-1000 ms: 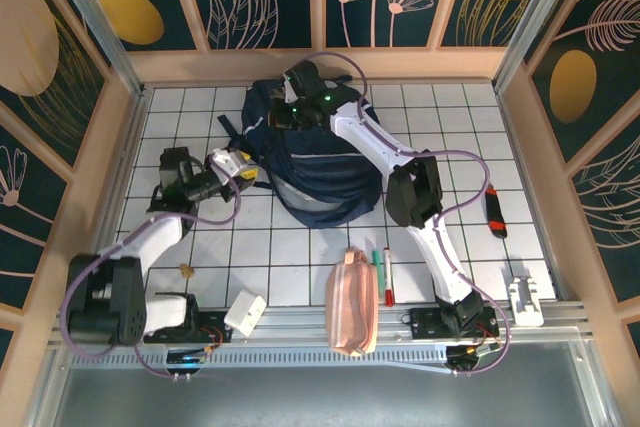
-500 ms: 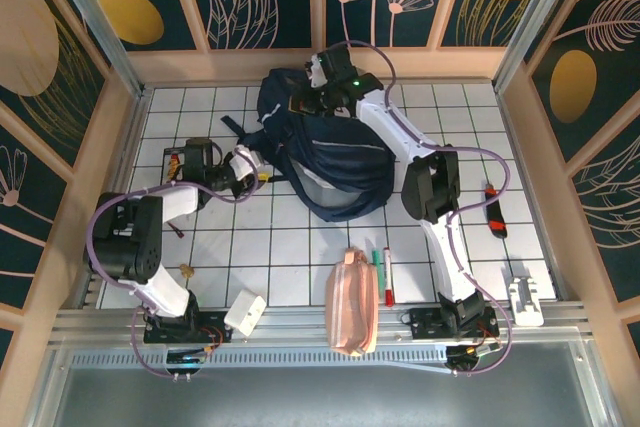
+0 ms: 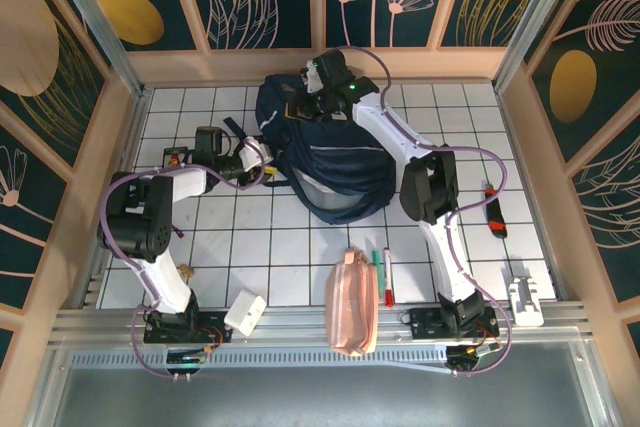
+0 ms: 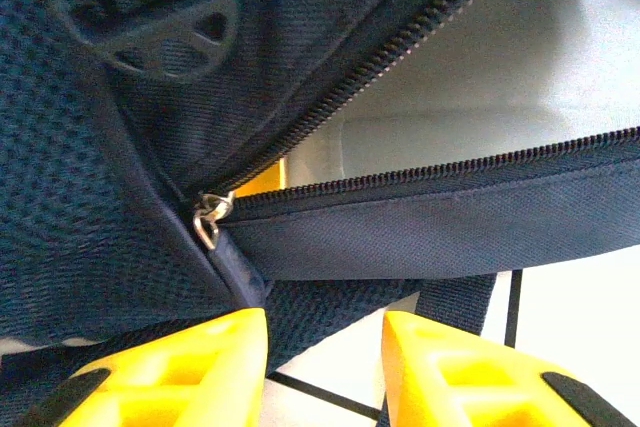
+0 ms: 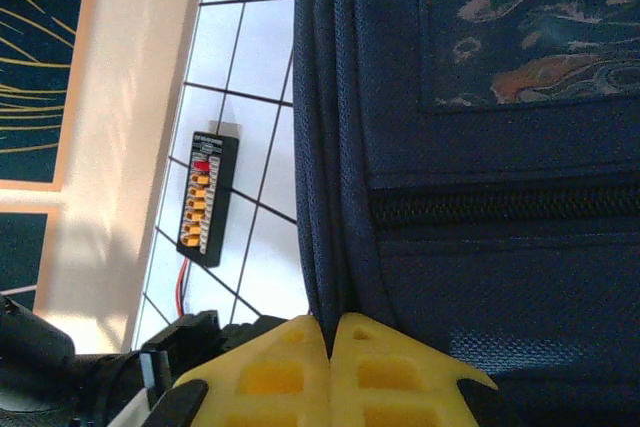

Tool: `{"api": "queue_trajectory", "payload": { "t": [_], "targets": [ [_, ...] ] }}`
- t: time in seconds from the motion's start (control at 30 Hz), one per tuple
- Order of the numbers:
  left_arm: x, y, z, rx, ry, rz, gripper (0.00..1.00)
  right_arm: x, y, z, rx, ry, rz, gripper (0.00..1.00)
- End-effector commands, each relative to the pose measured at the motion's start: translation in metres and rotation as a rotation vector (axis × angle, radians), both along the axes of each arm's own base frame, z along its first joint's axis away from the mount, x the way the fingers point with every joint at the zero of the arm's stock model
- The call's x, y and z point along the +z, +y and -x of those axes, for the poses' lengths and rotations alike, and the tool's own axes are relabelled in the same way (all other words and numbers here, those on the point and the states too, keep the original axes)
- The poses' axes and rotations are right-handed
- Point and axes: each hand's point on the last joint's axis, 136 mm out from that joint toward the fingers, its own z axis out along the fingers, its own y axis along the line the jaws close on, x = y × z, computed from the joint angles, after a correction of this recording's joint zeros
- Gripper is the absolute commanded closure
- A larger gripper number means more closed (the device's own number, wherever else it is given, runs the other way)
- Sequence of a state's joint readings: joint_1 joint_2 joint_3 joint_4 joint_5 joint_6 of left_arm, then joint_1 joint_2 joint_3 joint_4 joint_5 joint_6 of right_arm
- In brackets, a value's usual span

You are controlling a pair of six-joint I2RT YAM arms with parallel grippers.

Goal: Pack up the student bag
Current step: Zip the student bag at the top-center of the table.

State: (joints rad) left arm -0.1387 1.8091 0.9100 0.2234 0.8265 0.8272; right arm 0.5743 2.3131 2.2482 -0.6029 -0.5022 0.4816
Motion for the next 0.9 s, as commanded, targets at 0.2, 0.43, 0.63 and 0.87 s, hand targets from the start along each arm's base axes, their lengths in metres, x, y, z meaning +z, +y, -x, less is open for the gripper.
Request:
{"api": "queue_trajectory", "payload": {
  "t": [0.2,0.43,0.63,0.87],
  "targets": [
    [-0.003,-0.005,-0.036,0.061,0.052,0.006,0.61,0.066,0.04,0.023,0.084,-0.128,-0.139,1.0],
    [-0.006,-0.007,-0.04,0.031,0.073,-0.009,0.61,0.066,0.042,0.025,0.083,-0.124,-0.144,1.0],
    [-0.006,-0.009,-0.005,-0.087,-0.009,-0.026,0.73,0.062,0.036,0.017,0.057,-0.11,-0.142,1.0],
    [-0.005,-0.008,-0.001,-0.058,-0.013,-0.009,0.88,0.061,0.028,0.008,0.036,-0.113,-0.143,1.0]
  ]
}}
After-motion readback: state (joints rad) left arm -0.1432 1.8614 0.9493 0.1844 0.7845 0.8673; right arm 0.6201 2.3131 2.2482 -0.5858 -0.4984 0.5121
